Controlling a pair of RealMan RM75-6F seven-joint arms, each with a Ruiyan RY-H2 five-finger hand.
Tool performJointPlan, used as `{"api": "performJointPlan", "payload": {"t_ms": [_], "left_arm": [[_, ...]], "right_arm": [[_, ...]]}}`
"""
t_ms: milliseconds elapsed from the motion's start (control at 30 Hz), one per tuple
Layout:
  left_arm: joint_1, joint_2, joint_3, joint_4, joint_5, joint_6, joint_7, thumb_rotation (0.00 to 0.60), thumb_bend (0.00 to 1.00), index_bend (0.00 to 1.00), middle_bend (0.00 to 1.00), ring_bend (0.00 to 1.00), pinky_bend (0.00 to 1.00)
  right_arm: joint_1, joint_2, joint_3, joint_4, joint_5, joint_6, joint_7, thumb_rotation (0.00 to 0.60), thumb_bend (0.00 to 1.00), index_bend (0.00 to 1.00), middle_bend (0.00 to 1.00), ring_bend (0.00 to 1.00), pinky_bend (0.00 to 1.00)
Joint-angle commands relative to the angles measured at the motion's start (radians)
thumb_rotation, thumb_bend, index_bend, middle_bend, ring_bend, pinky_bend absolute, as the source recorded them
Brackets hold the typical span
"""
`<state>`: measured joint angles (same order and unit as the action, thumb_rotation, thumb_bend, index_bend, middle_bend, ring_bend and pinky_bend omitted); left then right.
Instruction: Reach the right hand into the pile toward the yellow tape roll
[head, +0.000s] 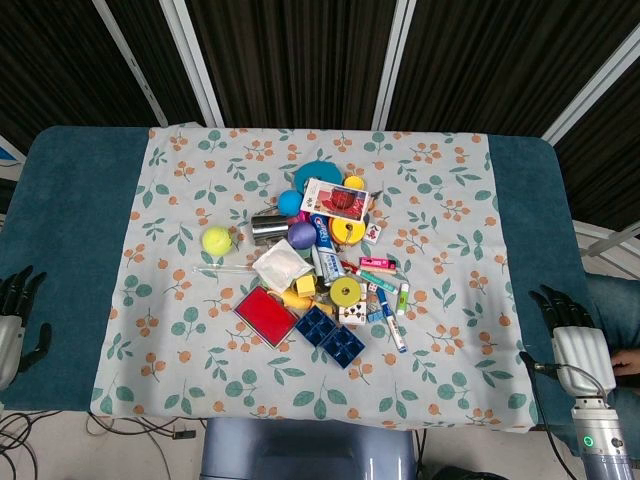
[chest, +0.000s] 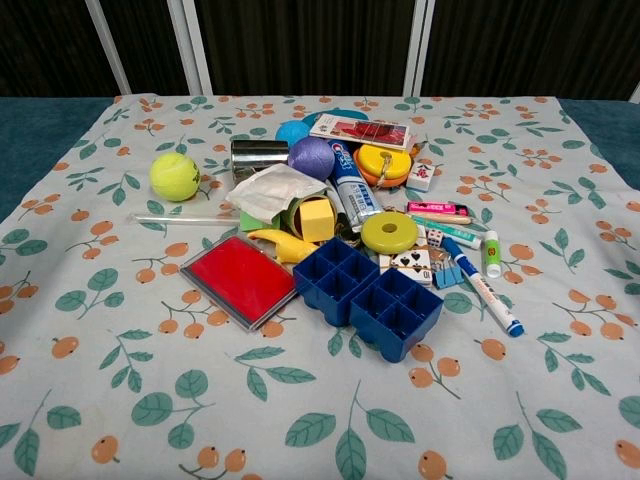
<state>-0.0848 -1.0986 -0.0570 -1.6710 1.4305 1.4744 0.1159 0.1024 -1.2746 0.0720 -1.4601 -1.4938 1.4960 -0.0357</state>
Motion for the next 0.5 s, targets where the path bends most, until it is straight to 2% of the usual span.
{"api": "performJointPlan", "payload": {"t_ms": [33,500], "left_arm": [[0.0,0.0,0.0,0.0,0.0,0.0,0.0,0.6,0.52,0.07,0.0,0.0,0.04],[0.0,0.0,0.001,0.002,0.002,-0.001,-0.001,0.6,0.51,0.07,0.0,0.0,0.04]], "right_arm": [[0.0,0.001,0.0,-0.002,0.001,-0.001,0.001,0.6,0.18,0.16,0.13,0.14,0.21],[-0.003,0.005,0.002,-0.009,0.006,-0.007,0.007,0.6,0.18,0.15,0.13,0.14,0.21]]}}
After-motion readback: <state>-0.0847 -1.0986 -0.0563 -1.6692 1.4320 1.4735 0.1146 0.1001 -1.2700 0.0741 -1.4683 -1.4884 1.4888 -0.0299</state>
